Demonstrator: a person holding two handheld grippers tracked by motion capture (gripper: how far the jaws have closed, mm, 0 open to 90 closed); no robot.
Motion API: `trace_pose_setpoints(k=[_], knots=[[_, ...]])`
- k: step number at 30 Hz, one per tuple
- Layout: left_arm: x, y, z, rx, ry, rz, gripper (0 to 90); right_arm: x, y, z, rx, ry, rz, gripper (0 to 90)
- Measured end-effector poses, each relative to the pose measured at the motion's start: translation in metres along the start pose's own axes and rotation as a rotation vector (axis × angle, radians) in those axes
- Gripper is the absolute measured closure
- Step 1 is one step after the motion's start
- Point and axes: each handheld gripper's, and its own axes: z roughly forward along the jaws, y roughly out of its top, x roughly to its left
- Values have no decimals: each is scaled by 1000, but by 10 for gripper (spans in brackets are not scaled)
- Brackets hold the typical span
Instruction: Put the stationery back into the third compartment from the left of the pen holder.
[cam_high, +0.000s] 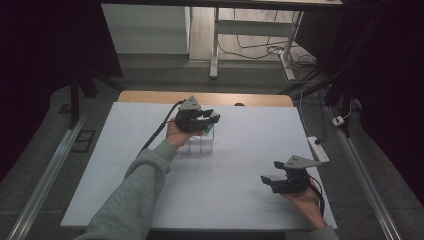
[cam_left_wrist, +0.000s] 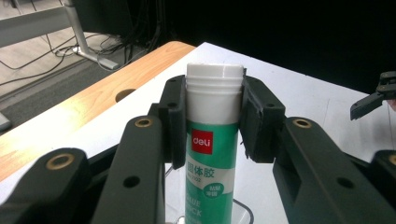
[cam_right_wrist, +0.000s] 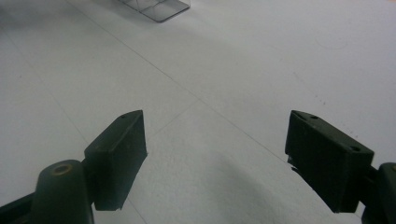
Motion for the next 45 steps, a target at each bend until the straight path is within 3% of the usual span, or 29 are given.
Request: trace_pose_setpoints(k=[2, 6, 9, 13, 20, 23, 27, 34, 42, 45], knots=[[0, 0, -1, 4, 27, 7, 625, 0, 0, 0, -4, 2, 3, 200], [2, 3, -7, 14, 6, -37, 501, 0, 0, 0, -4, 1, 1, 200], [3, 3, -11, 52, 22, -16, 442, 0, 0, 0, -4, 1, 2, 200], [1, 3, -15, 89, 19, 19, 436, 0, 0, 0, -1, -1, -1, 201], [-2, 2, -17, 109, -7, 15, 436, 1, 0, 0, -2, -1, -1, 202], [-2, 1, -20, 124, 3, 23, 434, 0, 0, -1, -6, -1, 0, 202], [-7, -1, -31, 136, 21, 53, 435, 0, 0, -1, -5, -1, 0, 202], [-14, -11, -54, 111, 18, 43, 437, 1, 0, -1, -12, -2, -1, 203], [-21, -29, -77, 127, 38, 58, 437, 1, 0, -1, -12, -8, 0, 203], [-20, -36, -85, 130, 50, 35, 436, 2, 0, 0, -6, -4, 1, 203]])
